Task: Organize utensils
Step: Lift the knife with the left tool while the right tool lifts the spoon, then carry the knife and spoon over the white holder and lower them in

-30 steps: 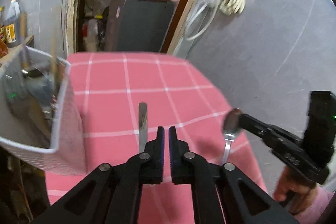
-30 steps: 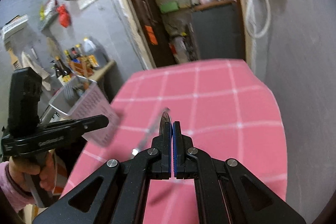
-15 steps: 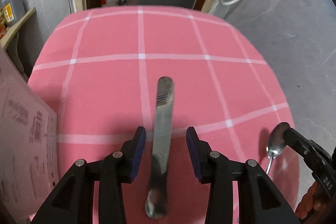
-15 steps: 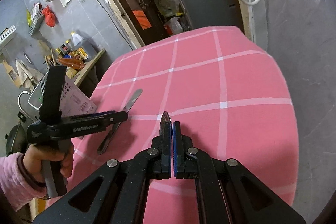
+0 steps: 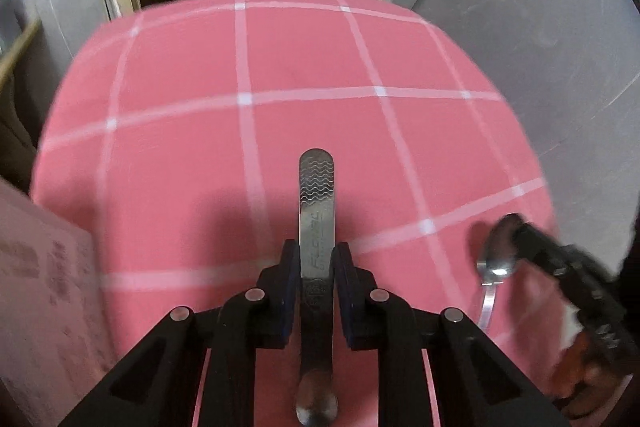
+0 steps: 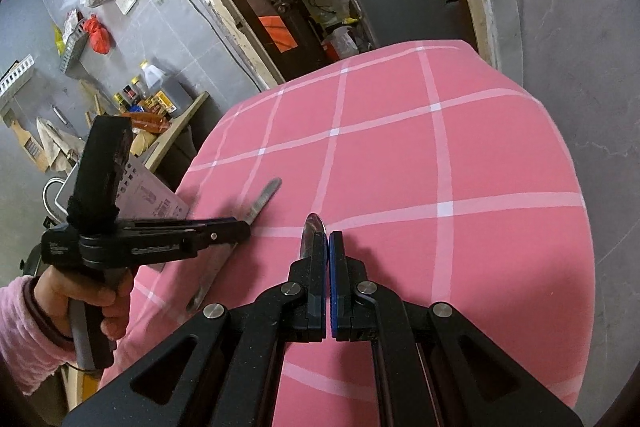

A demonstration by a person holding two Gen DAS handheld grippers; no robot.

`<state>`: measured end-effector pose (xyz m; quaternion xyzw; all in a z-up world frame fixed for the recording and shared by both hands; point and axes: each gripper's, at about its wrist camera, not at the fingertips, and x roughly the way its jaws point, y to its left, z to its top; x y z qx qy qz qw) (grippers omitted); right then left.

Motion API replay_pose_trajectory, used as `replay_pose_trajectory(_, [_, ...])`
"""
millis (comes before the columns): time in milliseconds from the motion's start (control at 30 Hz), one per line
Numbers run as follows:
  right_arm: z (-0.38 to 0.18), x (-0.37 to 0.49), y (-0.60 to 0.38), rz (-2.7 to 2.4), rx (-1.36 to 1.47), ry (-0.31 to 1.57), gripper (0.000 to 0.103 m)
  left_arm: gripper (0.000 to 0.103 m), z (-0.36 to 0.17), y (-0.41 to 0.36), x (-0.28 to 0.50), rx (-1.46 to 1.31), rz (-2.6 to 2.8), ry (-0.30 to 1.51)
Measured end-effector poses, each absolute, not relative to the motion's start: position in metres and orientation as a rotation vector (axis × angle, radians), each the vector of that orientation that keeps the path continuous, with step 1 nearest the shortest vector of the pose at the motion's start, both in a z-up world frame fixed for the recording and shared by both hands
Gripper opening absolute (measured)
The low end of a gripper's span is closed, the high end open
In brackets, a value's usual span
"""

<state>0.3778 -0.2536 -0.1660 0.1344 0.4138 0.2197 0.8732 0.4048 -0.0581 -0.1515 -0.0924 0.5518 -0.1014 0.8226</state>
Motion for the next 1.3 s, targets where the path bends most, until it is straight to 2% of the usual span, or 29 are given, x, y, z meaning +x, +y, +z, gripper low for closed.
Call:
replay_pose_trajectory(400, [-0.135, 0.350, -0.250, 0.441, 0.238, 0.778, 0.002, 0.017, -0.111, -0.063, 0.328, -0.263, -0.303, 0.898])
replay_pose_trajectory(1300, [-0.092, 0.315, -0.224, 0.471, 0.167, 0.691, 0.002, 0.017, -0.071, -0.033, 0.281, -0.301, -0.295, 0.744])
